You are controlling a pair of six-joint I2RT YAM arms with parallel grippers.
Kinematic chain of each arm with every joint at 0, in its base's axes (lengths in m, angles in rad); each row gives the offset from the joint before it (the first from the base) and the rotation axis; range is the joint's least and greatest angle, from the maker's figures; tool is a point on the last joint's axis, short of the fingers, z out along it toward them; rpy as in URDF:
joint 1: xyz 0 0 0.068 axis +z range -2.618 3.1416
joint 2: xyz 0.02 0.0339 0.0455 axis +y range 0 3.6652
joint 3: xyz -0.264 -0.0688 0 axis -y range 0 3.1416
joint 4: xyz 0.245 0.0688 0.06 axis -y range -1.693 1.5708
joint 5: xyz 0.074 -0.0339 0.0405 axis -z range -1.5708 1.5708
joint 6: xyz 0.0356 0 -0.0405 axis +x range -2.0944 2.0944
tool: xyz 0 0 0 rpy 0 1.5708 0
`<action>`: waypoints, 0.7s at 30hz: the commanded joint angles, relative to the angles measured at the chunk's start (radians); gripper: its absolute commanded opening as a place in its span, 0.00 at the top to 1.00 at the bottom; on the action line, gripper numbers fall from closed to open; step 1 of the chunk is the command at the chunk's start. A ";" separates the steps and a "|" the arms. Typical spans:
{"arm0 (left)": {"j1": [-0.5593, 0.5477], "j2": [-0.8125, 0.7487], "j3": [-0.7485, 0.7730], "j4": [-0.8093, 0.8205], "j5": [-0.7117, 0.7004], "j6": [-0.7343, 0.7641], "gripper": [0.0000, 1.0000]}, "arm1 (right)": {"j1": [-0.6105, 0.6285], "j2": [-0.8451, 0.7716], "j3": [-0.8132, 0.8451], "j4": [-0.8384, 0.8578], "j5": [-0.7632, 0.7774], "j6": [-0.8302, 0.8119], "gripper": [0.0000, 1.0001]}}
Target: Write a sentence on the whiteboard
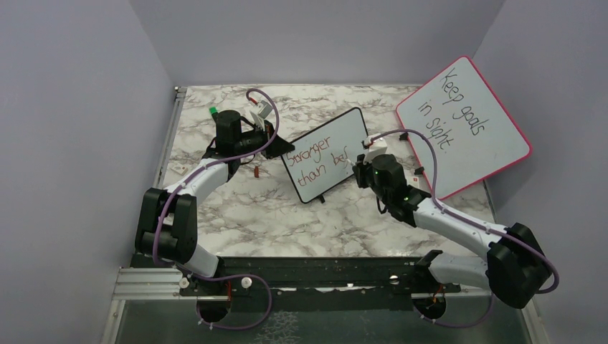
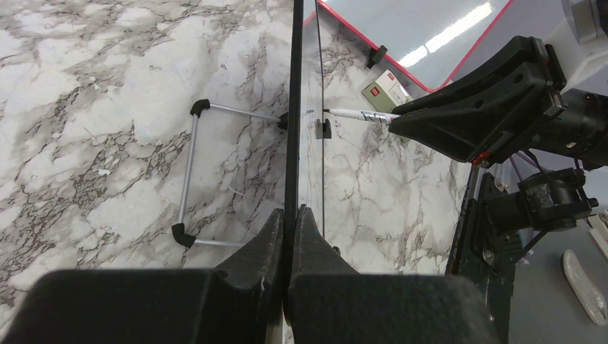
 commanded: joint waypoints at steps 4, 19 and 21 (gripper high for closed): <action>-0.003 0.043 -0.020 -0.110 -0.055 0.069 1.00 | -0.002 0.023 0.021 0.081 0.014 -0.008 0.99; -0.003 0.039 -0.022 -0.110 -0.056 0.067 1.00 | -0.002 0.030 0.031 0.105 0.016 -0.012 0.99; -0.003 0.039 -0.022 -0.110 -0.056 0.068 1.00 | -0.002 0.035 0.034 0.106 0.017 -0.012 0.99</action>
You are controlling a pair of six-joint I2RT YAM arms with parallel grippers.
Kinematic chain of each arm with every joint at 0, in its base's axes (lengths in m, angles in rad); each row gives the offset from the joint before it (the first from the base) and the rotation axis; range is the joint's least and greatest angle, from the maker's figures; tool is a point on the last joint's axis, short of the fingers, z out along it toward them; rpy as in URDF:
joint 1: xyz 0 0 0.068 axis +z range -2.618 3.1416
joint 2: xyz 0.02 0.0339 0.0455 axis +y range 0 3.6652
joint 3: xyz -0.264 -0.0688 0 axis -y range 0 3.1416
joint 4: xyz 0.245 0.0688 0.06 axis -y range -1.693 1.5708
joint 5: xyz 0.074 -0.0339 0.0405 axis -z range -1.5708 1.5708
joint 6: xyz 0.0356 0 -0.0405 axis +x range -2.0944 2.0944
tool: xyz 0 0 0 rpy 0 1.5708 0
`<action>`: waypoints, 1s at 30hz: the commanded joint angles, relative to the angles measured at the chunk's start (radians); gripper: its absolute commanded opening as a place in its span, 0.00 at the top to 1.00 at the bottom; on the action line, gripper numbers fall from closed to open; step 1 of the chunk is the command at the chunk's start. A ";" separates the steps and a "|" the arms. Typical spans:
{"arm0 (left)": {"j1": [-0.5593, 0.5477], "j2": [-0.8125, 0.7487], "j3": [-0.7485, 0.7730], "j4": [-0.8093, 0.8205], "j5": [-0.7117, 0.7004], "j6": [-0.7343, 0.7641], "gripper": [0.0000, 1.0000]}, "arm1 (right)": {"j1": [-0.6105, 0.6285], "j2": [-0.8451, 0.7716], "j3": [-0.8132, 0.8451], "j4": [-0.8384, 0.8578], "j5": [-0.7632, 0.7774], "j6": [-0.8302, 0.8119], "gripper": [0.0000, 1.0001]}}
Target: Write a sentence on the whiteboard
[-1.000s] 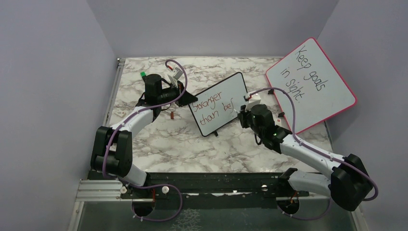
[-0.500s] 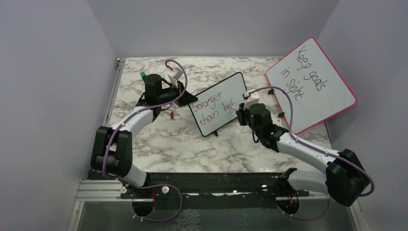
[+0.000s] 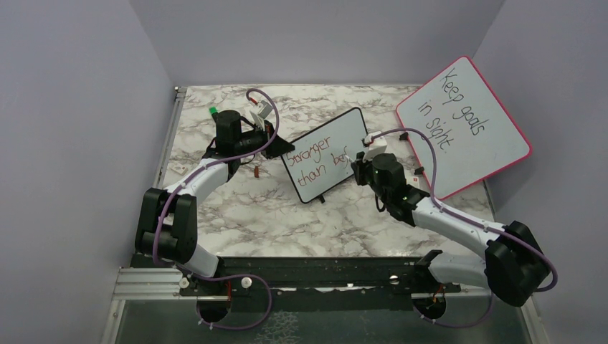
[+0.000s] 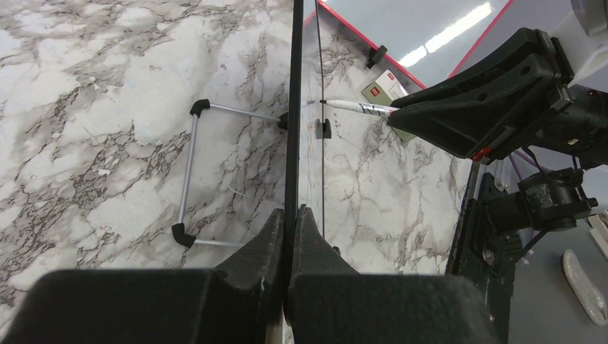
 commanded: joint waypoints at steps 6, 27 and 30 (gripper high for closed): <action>-0.003 0.039 -0.022 -0.110 -0.057 0.069 1.00 | -0.001 0.034 0.038 0.048 0.008 -0.008 0.99; -0.003 0.035 -0.020 -0.112 -0.057 0.070 1.00 | -0.013 0.045 0.036 0.057 0.101 -0.001 0.99; -0.003 0.036 -0.020 -0.112 -0.057 0.069 1.00 | -0.014 0.047 0.038 0.062 0.106 -0.001 0.99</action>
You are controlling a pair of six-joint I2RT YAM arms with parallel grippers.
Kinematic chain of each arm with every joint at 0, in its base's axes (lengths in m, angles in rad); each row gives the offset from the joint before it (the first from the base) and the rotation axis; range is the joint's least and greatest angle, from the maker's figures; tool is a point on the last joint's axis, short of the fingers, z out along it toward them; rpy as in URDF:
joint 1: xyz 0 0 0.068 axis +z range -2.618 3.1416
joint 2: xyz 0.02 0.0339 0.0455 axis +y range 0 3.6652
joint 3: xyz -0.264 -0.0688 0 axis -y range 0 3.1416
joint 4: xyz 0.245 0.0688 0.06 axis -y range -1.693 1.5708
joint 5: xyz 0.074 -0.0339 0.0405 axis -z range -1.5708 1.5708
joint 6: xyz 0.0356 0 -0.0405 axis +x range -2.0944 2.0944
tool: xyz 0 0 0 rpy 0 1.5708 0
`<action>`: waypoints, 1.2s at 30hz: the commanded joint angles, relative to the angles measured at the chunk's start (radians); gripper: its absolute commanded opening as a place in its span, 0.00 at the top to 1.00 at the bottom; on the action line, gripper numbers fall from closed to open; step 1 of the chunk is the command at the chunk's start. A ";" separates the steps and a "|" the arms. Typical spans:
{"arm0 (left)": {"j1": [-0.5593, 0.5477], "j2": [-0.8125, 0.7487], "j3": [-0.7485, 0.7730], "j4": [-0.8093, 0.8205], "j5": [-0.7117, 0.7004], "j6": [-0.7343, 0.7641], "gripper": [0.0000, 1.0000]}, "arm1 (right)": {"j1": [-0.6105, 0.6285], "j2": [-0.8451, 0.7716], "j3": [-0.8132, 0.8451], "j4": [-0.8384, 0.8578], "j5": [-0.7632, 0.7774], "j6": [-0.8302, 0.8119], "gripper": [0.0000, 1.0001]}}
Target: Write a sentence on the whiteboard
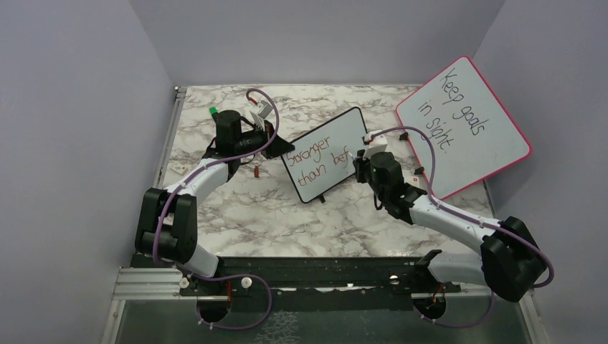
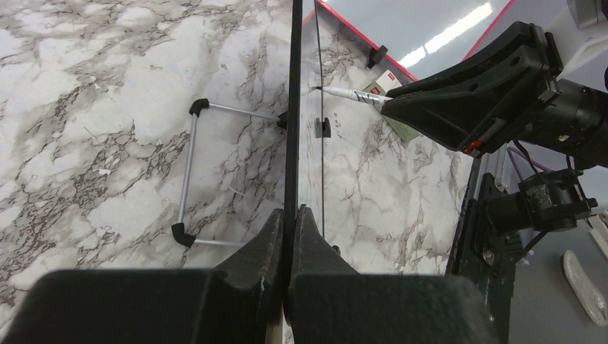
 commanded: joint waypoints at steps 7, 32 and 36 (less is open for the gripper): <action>-0.003 0.037 -0.019 -0.111 -0.058 0.071 1.00 | -0.009 -0.017 0.022 0.047 0.019 -0.013 0.99; -0.003 0.035 -0.020 -0.110 -0.059 0.067 1.00 | -0.041 -0.031 -0.007 0.045 -0.021 0.000 0.99; -0.003 0.035 -0.019 -0.110 -0.061 0.067 1.00 | -0.042 -0.026 -0.006 0.047 -0.028 -0.001 0.99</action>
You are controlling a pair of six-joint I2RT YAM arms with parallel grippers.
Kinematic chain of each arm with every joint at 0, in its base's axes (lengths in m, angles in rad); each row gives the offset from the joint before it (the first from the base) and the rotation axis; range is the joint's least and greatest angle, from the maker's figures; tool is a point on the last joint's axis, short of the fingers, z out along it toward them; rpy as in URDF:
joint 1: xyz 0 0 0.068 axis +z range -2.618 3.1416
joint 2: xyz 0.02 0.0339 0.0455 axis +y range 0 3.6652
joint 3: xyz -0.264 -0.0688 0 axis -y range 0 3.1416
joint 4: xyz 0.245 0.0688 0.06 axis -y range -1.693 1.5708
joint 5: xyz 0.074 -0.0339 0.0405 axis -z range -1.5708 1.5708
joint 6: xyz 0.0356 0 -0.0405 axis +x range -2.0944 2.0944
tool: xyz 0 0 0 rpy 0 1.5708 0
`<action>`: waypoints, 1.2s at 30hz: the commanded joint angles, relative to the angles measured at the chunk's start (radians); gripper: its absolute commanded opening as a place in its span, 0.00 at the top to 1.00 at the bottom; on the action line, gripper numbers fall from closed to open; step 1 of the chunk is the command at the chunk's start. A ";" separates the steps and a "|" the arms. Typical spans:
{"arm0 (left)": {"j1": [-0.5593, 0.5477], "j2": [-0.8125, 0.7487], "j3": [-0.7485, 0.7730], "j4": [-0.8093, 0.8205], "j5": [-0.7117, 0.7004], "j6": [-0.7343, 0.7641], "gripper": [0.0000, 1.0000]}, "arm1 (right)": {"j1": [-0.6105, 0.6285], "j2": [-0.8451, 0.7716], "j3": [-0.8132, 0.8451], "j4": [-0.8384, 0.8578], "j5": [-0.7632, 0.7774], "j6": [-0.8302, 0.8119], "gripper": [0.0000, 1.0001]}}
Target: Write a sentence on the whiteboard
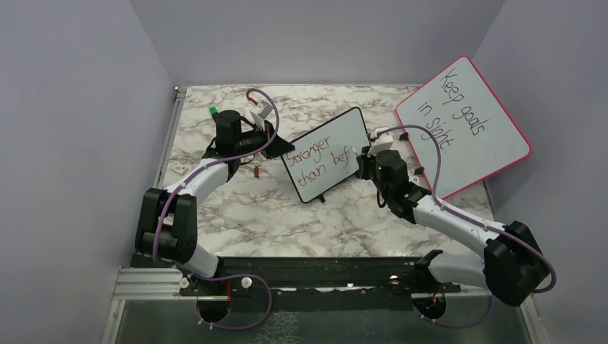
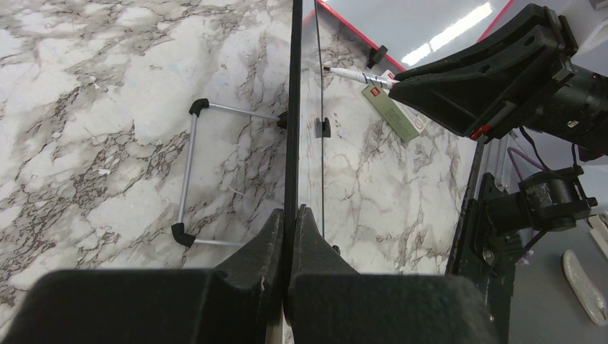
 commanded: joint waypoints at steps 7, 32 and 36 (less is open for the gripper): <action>-0.003 0.036 -0.020 -0.109 -0.059 0.066 1.00 | -0.006 0.020 0.000 0.031 -0.033 0.008 0.99; -0.003 0.036 -0.018 -0.110 -0.059 0.067 1.00 | -0.006 0.019 -0.010 -0.022 -0.084 0.028 0.99; -0.003 0.034 -0.018 -0.110 -0.059 0.067 1.00 | -0.006 0.020 -0.013 -0.032 -0.095 0.032 0.99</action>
